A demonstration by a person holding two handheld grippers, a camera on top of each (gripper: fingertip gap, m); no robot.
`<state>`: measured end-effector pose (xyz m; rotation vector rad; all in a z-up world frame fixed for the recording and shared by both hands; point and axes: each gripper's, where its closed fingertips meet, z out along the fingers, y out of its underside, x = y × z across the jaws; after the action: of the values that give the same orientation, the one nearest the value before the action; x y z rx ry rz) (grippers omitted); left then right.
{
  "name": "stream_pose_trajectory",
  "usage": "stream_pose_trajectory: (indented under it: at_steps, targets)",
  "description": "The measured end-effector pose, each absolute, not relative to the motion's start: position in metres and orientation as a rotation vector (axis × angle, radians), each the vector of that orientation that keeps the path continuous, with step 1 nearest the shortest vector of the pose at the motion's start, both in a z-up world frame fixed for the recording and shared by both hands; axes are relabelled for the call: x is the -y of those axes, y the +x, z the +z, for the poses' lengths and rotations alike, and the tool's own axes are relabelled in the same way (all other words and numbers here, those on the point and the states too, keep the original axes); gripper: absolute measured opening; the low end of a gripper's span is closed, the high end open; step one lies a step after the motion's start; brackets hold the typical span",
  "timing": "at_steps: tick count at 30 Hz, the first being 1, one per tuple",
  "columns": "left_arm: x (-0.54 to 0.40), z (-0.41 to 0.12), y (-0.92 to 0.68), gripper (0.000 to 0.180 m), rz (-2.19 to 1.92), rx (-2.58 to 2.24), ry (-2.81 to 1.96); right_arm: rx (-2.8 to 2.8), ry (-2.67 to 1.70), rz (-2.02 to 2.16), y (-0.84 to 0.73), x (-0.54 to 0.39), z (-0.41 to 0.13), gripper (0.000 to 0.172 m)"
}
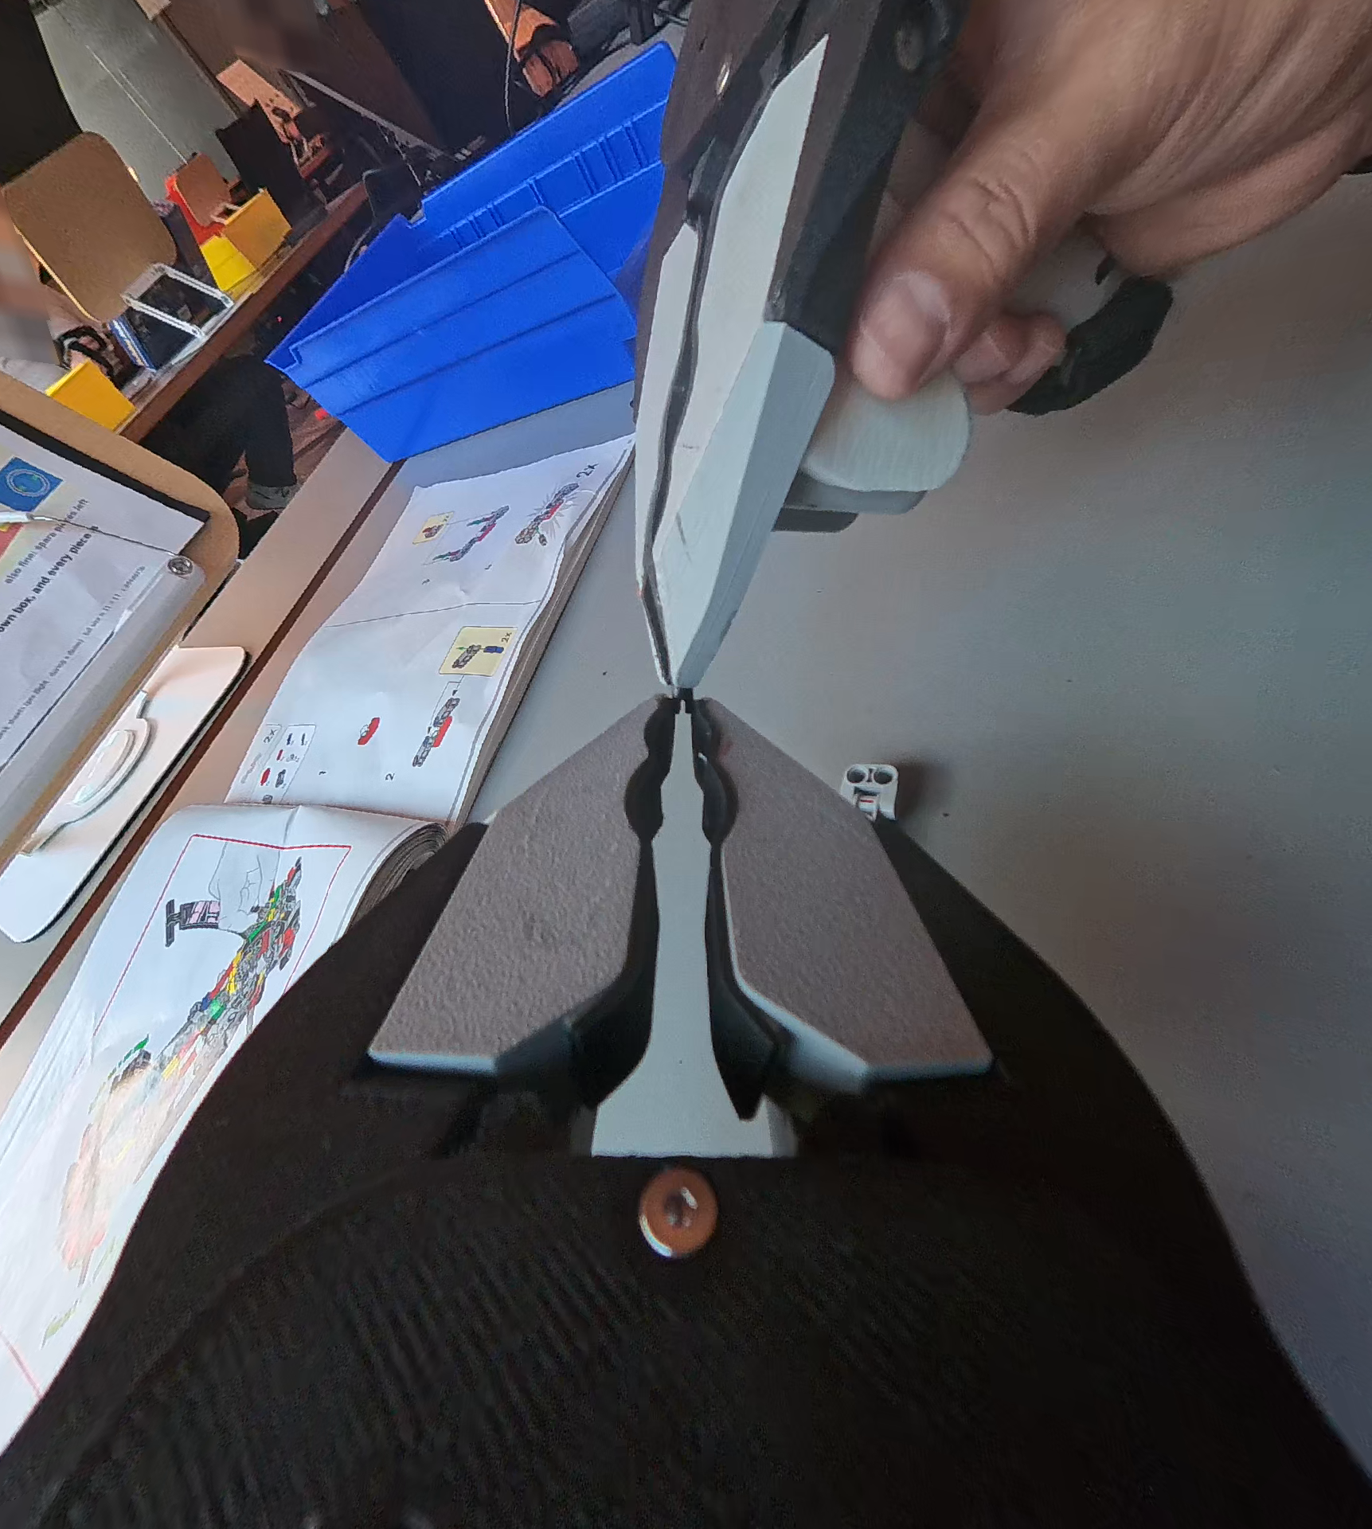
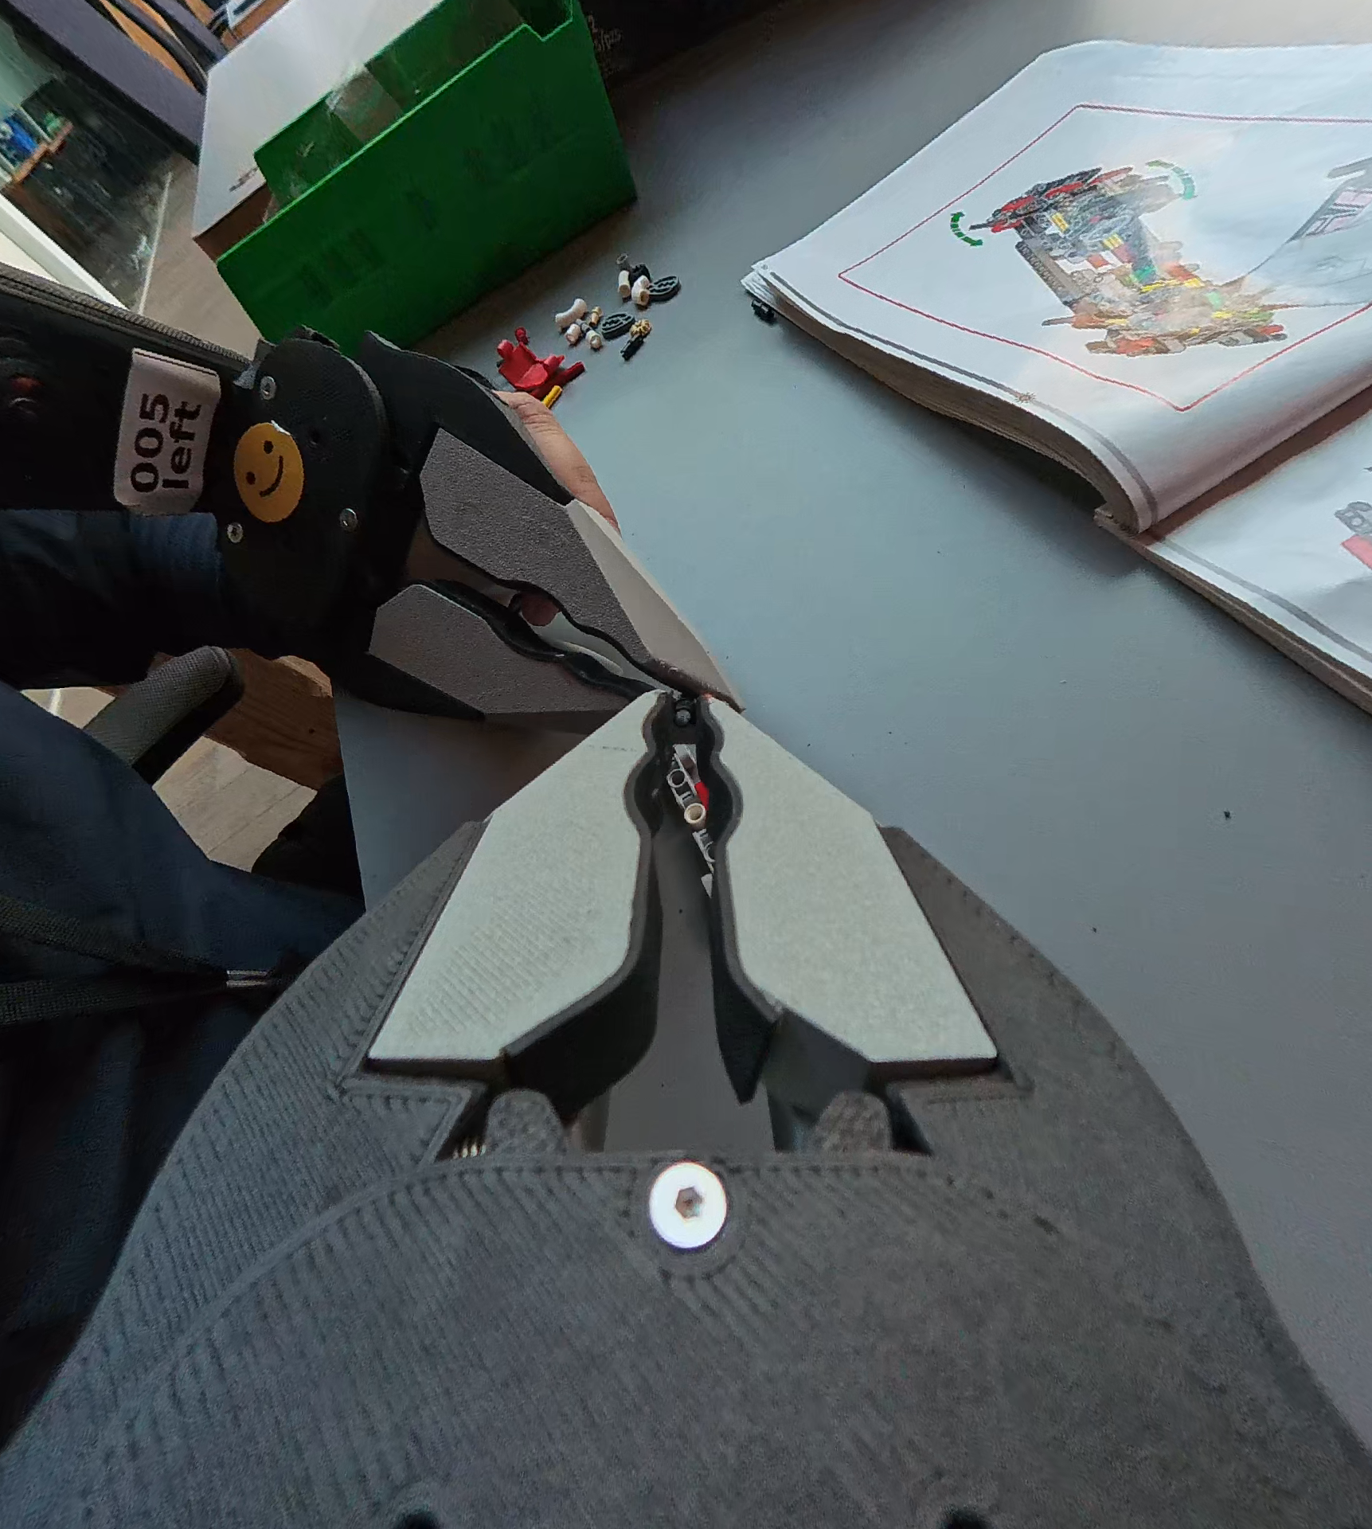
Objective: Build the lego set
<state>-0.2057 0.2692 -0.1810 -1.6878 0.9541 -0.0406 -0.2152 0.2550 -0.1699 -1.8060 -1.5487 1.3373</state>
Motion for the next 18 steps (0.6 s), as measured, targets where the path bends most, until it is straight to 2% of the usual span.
stream_pose_trajectory:
  at_steps: [9, 18]
  targets:
    - [-0.268, -0.187, -0.203, 0.002, -0.078, -0.972, -1.713, 1.639, -1.785, 1.255, -0.213, -0.254, -0.177, 0.001]
    - [-0.236, -0.226, -0.212, 0.032, -0.566, -1.138, -1.973, 2.123, -1.626, 0.814, -0.198, -0.238, -0.208, 0.002]
